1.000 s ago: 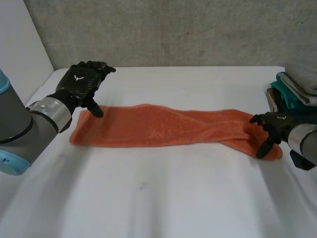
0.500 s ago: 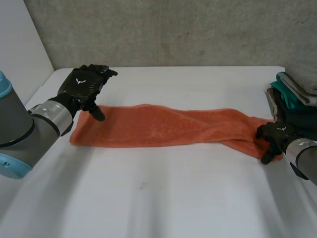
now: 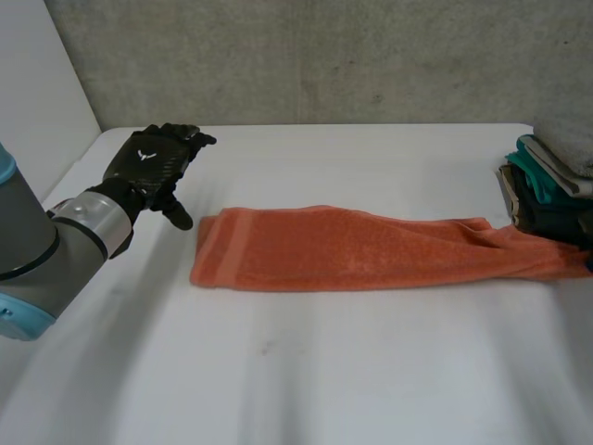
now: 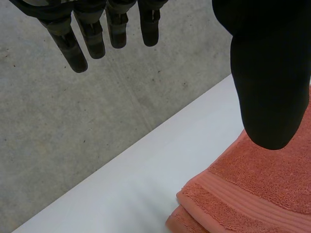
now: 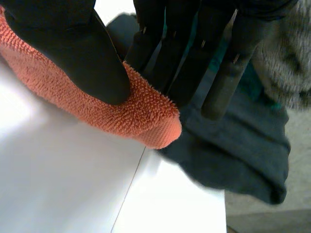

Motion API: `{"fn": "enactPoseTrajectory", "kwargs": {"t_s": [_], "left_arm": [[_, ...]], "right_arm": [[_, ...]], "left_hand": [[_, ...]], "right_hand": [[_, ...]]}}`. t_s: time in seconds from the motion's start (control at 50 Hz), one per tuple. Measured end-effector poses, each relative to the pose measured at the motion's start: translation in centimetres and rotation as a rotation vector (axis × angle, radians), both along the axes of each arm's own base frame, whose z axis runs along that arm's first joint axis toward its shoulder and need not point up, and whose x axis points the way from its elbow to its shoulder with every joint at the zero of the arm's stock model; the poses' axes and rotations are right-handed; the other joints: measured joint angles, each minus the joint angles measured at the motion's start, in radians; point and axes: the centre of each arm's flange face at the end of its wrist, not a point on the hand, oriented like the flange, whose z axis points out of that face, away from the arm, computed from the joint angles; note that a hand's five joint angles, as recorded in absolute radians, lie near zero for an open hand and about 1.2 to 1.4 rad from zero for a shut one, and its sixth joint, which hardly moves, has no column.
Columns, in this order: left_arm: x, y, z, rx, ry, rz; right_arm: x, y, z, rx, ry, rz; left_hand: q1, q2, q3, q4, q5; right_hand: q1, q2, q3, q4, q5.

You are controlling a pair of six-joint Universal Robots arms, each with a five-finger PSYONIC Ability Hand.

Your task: Fold the laundry.

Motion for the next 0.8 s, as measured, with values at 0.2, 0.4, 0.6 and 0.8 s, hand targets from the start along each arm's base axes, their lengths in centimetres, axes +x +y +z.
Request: {"fn": "enactPoseTrajectory", "kwargs": {"t_s": [0.2,0.4,0.6,0.8], "left_arm": [[1.0,0.3,1.0,-0.020,0.007,0.022],[3.5,0.3,2.6,-0.049,0.035,0.075],[4.5,1.0,2.1,-0.018,0.051,0.084],[4.3,0.9,1.5,-0.013,0.050,0.074]], "right_arm": [[7.7,-0.5,4.4,-0.258,0.050,0.219],[24.7,4.7,6.7,-0.646,0.071,0.757],[36.0,12.2,-0.4,-0.619,0.006,1.196],[38.4,14.0,-2.9,-0.554,0.035,1.204]], "left_hand": [[0.000,0.000,0.000,0.000,0.000],[0.000,0.000,0.000,0.000,0.000],[0.000,0.000,0.000,0.000,0.000],[0.000,0.000,0.000,0.000,0.000]], "right_hand": [[0.000,0.000,0.000,0.004,0.010],[0.000,0.000,0.006,0.004,0.020],[0.000,0.000,0.006,0.004,0.023],[-0.772,-0.838,-0.824,-0.832,-0.821]]}}
